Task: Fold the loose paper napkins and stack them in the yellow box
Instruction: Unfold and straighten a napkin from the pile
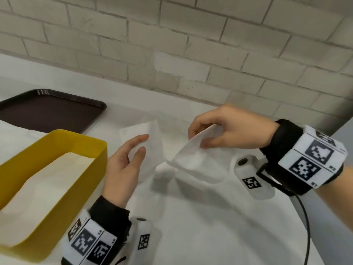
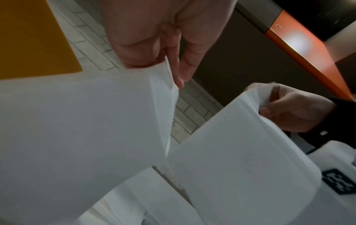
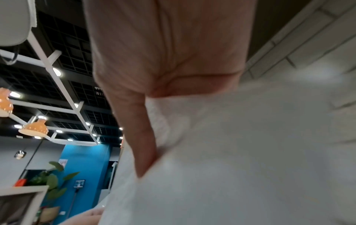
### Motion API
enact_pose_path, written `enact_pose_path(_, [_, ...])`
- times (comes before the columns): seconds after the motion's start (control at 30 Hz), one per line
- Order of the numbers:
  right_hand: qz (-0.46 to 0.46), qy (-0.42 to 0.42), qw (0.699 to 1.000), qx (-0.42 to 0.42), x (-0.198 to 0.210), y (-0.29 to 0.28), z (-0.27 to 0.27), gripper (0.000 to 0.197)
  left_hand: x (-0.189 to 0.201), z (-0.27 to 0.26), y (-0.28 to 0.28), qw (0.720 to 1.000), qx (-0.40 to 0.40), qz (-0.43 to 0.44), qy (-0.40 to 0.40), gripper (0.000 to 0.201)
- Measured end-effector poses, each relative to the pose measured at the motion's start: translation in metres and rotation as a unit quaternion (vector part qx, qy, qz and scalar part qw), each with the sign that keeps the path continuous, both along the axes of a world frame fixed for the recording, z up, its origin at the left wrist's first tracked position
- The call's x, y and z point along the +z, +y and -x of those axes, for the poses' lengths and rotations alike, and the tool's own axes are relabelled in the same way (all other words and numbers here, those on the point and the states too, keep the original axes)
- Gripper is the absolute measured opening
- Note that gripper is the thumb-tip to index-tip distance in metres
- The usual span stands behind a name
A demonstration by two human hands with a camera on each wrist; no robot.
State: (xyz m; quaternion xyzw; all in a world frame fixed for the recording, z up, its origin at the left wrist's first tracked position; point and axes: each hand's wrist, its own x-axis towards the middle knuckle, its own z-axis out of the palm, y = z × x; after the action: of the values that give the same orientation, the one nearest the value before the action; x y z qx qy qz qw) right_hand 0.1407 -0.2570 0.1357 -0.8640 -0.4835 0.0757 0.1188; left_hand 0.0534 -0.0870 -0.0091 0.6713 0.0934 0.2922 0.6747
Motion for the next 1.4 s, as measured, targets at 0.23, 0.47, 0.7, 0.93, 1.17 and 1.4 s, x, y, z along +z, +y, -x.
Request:
enact_pose_path(0.23, [-0.018,0.157,0.987,0.03,0.006,0.012,0.011,0.015,0.004,0.009,-0.015,0.99,-0.13,0.024,-0.038,0.038])
enact_pose_path(0.47, [-0.001,0.021,0.997,0.069,-0.008,0.039,0.007,0.018,0.014,0.022,-0.014,0.979,-0.183,-0.001,-0.091,0.034])
enact_pose_path(0.7, [-0.043,0.06,0.996,0.054,-0.017,0.054,0.009,0.025,0.008,0.024,-0.008,0.989,-0.115,-0.07,-0.057,0.04])
enact_pose_path(0.93, [-0.098,0.16,0.982,0.023,-0.021,0.048,0.005,0.008,0.015,0.026,0.0,0.993,-0.102,-0.028,-0.046,0.023])
enact_pose_path(1.17, [-0.121,0.179,0.976,0.008,-0.026,0.057,0.008,0.006,0.014,0.023,0.003,0.993,-0.069,-0.065,-0.064,0.035])
enact_pose_path(1.4, [-0.163,0.19,0.967,-0.038,-0.035,0.062,0.007,0.016,0.011,0.019,-0.002,0.993,-0.076,-0.029,-0.086,0.019])
